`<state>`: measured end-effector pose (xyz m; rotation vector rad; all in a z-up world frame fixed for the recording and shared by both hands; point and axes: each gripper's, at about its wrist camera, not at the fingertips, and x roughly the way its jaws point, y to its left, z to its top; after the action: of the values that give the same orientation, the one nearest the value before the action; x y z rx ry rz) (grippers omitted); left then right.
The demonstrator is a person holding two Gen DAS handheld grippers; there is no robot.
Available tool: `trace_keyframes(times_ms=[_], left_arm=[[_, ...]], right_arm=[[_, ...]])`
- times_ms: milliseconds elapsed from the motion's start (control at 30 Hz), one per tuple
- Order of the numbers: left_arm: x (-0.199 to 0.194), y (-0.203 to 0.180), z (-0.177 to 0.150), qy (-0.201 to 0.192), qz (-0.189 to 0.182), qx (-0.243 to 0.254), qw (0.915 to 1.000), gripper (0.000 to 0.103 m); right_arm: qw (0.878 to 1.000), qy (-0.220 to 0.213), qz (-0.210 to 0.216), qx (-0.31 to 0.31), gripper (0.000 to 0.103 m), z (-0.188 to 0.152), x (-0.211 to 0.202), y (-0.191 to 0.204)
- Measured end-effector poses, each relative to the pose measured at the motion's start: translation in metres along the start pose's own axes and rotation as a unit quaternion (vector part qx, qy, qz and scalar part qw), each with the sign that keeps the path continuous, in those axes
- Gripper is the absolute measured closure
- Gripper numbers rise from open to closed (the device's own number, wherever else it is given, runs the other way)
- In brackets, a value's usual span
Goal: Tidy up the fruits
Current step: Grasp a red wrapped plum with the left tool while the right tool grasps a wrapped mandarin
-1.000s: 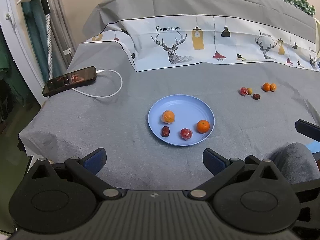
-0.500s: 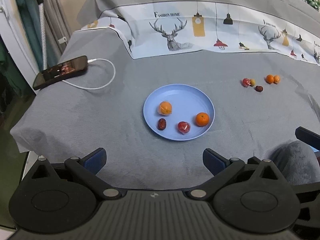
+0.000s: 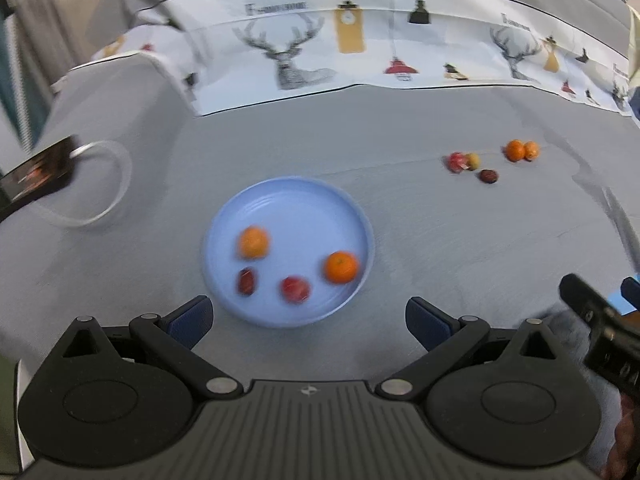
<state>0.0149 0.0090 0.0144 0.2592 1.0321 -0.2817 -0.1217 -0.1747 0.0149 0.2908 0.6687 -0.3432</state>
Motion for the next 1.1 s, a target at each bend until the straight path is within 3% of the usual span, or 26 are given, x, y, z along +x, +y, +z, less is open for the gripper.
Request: trace_keyframes(times_ms=[133, 267, 333, 500, 600, 767, 833, 900, 1100], left_arm=[[0.031, -0.032, 0.033, 0.0, -0.028, 0.014, 0.9995, 0.001], [0.075, -0.071, 0.064, -0.025, -0.039, 0.048, 0.9978, 0.0], [0.105, -0.09, 0.079, -0.02, -0.033, 0.068, 0.997, 0.0], [0.173, -0.129, 0.116, -0.002, -0.075, 0.079, 0.994, 0.0], [0.213, -0.152, 0.134, -0.006, -0.059, 0.098, 0.9934, 0.001], [0.269, -0.174, 0.149, 0.022, -0.082, 0.131, 0.9878, 0.0], [0.289, -0.179, 0.151, 0.038, -0.073, 0.141, 0.9866, 0.0], [0.295, -0.176, 0.153, 0.033, -0.09, 0.132, 0.9866, 0.0], [0.302, -0.174, 0.162, 0.031, -0.092, 0.12, 0.988, 0.0]], right_arm=[[0.999, -0.004, -0.048, 0.019, 0.001, 0.017, 0.034, -0.037], [0.995, -0.012, -0.093, 0.034, 0.001, 0.04, 0.077, -0.073], [0.994, -0.013, -0.106, 0.035, 0.001, 0.053, 0.104, -0.09], [0.989, -0.011, -0.136, 0.051, 0.001, 0.08, 0.187, -0.134], [0.984, -0.013, -0.173, 0.036, 0.001, 0.087, 0.241, -0.153], [0.986, 0.033, -0.161, 0.01, 0.001, 0.08, 0.316, -0.171], [0.987, 0.043, -0.152, 0.007, 0.001, 0.075, 0.336, -0.175], [0.989, 0.027, -0.146, 0.007, 0.001, 0.073, 0.346, -0.173], [0.989, 0.009, -0.147, -0.007, 0.001, 0.074, 0.356, -0.166]])
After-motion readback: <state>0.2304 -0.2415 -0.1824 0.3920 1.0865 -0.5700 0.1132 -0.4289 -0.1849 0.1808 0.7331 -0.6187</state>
